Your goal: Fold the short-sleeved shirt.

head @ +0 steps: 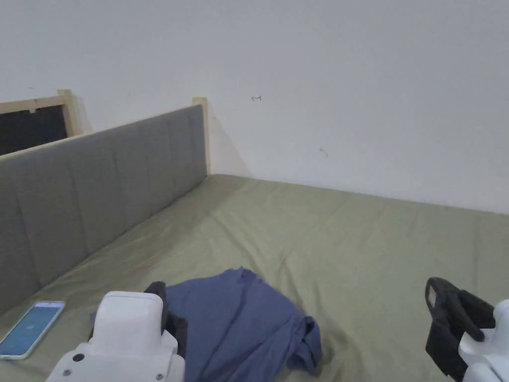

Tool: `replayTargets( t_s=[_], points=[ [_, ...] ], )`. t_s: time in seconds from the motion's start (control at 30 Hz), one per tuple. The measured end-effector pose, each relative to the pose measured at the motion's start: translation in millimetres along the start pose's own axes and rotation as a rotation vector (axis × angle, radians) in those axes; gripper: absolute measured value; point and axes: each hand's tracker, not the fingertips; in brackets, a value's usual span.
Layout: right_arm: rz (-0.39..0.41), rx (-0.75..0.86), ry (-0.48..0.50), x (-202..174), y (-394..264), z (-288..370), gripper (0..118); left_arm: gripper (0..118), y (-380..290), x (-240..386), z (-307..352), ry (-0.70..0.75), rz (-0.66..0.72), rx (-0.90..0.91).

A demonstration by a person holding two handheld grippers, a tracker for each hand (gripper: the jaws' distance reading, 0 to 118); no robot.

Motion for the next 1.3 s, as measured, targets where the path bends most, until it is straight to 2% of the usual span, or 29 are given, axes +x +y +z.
replayTargets(
  t_s=[0.13, 0.23, 0.3, 0.37, 0.4, 0.43, 0.47, 0.53, 0.57, 0.6, 0.77, 0.87, 0.93, 1.0, 1.1, 1.17, 1.2, 1.23, 1.27, 1.3],
  points=[
    [-0.004, -0.022, 0.035, 0, -1, -7, 0, 0, -5, 0, -15, -0.001, 0.008, -0.041],
    [0.003, -0.08, 0.038, 9, -4, -13, 0, 0, 1, 6, -50, -0.039, -0.012, -0.094],
    [0.015, -0.13, 0.04, 16, -9, -19, 0, 0, 6, 8, -97, -0.125, -0.017, -0.239],
    [0.033, -0.176, 0.036, 24, -14, -27, 0, 0, 3, 9, -156, -0.261, 0.039, -0.424],
    [0.035, -0.191, 0.031, 28, -17, -30, 0, 5, -4, 10, -190, -0.332, 0.068, -0.54],
    [0.029, -0.207, 0.027, 32, -19, -34, 0, 14, -15, 11, -223, -0.403, 0.075, -0.671],
    [0.012, -0.226, 0.025, 36, -22, -37, 0, 30, -28, 17, -250, -0.438, 0.058, -0.765],
    [-0.035, -0.273, 0.026, 45, -30, -43, 0, 93, -59, 30, -296, -0.46, -0.004, -0.93],
    [-0.047, -0.287, 0.022, 48, -33, -45, 0, 113, -72, 37, -312, -0.45, -0.029, -0.987],
    [-0.056, -0.294, 0.014, 52, -37, -46, 0, 118, -88, 47, -327, -0.422, -0.072, -1.02],
    [-0.063, -0.366, -0.007, 64, -55, -53, 0, 118, -132, 79, -375, -0.343, -0.179, -1.048],
    [-0.066, -0.398, -0.004, 70, -61, -55, 0, 118, -157, 86, -394, -0.31, -0.233, -1.233],
    [-0.076, -0.407, -0.004, 72, -64, -55, 0, 118, -160, 81, -396, -0.309, -0.132, -1.211],
    [-0.093, -0.412, 0.001, 73, -66, -54, 0, 118, -158, 80, -387, -0.322, -0.173, -1.183],
    [-0.117, -0.411, 0.011, 74, -66, -51, 0, 118, -158, 69, -380, -0.357, -0.138, -1.133],
    [-0.116, -0.415, 0.02, 75, -64, -48, 0, 118, -152, 69, -381, -0.381, -0.166, -1.176],
    [-0.108, -0.417, 0.021, 75, -62, -47, 0, 112, -146, 64, -372, -0.378, -0.141, -1.137],
    [-0.1, -0.416, 0.021, 75, -59, -44, 0, 100, -140, 62, -368, -0.365, -0.138, -1.094],
    [-0.095, -0.412, 0.022, 76, -56, -42, 0, 82, -136, 59, -366, -0.338, -0.144, -1.079],
    [-0.091, -0.405, 0.022, 77, -53, -39, 0, 47, -128, 54, -362, -0.35, -0.136, -1.077]
  ],
)
